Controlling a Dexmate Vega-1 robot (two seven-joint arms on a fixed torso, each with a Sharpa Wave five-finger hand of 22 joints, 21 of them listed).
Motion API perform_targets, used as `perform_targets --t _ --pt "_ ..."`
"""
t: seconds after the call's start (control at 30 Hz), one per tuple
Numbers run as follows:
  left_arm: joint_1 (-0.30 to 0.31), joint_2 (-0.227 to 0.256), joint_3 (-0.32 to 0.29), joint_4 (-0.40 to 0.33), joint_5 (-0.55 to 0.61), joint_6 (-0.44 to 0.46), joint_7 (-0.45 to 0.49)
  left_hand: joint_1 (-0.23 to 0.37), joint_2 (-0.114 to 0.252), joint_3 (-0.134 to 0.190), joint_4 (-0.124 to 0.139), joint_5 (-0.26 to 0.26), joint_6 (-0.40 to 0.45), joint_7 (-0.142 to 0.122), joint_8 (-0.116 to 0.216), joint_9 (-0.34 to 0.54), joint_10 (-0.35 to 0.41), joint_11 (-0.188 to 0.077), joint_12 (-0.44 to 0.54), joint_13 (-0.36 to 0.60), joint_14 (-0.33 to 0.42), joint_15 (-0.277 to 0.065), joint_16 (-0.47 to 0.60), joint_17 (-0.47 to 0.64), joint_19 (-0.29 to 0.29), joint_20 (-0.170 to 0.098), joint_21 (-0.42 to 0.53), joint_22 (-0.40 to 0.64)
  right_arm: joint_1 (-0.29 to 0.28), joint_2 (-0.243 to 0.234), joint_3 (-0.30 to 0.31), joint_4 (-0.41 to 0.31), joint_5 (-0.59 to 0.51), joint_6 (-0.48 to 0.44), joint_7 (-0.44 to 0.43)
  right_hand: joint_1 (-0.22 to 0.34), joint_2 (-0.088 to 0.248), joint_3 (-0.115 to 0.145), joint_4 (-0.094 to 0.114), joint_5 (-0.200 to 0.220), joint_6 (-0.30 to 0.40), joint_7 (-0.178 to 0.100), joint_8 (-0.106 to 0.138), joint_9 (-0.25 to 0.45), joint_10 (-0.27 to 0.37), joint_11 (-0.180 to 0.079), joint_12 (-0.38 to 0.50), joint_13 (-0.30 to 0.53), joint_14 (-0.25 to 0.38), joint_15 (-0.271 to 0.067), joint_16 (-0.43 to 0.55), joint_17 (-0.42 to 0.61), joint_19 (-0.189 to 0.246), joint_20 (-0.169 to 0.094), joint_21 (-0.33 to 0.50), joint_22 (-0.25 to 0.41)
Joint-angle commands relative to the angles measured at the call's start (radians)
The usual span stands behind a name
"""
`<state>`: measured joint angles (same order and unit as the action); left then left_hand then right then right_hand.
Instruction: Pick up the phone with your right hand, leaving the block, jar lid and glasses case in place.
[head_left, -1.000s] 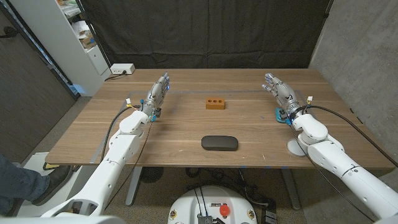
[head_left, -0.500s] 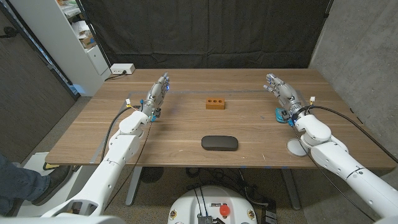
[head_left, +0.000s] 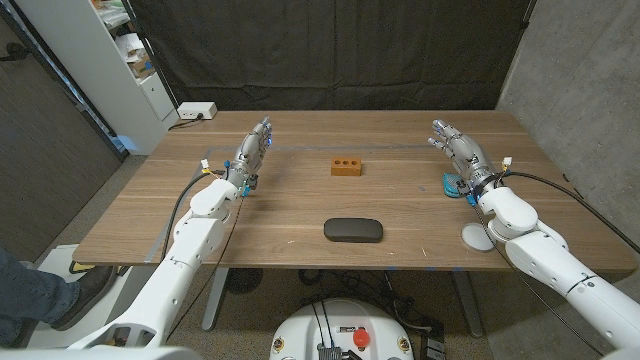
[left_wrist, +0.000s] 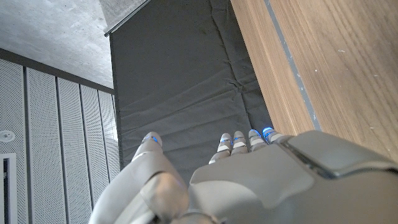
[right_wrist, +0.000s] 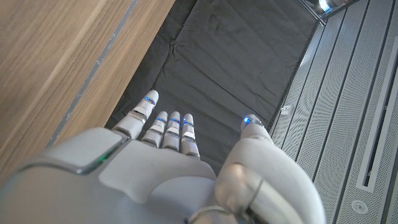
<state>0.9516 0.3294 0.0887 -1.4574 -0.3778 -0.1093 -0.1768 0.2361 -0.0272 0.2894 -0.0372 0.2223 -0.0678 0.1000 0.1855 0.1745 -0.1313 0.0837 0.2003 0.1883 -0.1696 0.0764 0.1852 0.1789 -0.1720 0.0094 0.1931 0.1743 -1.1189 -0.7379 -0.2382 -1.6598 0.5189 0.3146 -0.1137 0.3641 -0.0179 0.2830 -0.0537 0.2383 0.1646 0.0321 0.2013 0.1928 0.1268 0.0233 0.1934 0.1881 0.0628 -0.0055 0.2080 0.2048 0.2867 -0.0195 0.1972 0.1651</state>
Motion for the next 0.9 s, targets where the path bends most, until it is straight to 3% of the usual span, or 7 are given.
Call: perform_targets --t 0.03,0.9 --pt "0.005 0.005 -0.004 -0.008 -0.005 0.001 -0.001 0.004 0.01 -0.001 -0.002 0.004 0.004 0.002 0.003 0.004 -0.007 -0.001 0.008 0.005 -0.031 0.005 0.001 0.003 -0.006 0.002 0.004 0.006 -0.035 -0.021 0.014 -0.047 -0.023 -0.019 -0.035 0.011 0.007 -0.003 -0.006 0.0 0.004 -0.005 0.002 0.003 0.01 -0.003 0.006 0.004 0.013 -0.002 0.007 -0.001 0.008 -0.001 -0.003 0.002" --pt "0.02 0.017 0.004 -0.05 0.011 0.013 0.02 0.005 0.014 -0.002 -0.005 0.003 0.004 0.0 0.003 0.004 -0.014 -0.002 0.006 0.005 -0.035 0.001 0.0 0.003 -0.009 0.005 0.003 0.006 -0.082 -0.029 0.038 -0.072 -0.068 -0.006 -0.083 0.011 0.01 -0.004 -0.008 0.0 0.008 -0.008 0.003 0.003 0.014 -0.007 0.006 0.005 0.018 -0.004 0.008 -0.001 0.009 -0.001 -0.005 0.002"
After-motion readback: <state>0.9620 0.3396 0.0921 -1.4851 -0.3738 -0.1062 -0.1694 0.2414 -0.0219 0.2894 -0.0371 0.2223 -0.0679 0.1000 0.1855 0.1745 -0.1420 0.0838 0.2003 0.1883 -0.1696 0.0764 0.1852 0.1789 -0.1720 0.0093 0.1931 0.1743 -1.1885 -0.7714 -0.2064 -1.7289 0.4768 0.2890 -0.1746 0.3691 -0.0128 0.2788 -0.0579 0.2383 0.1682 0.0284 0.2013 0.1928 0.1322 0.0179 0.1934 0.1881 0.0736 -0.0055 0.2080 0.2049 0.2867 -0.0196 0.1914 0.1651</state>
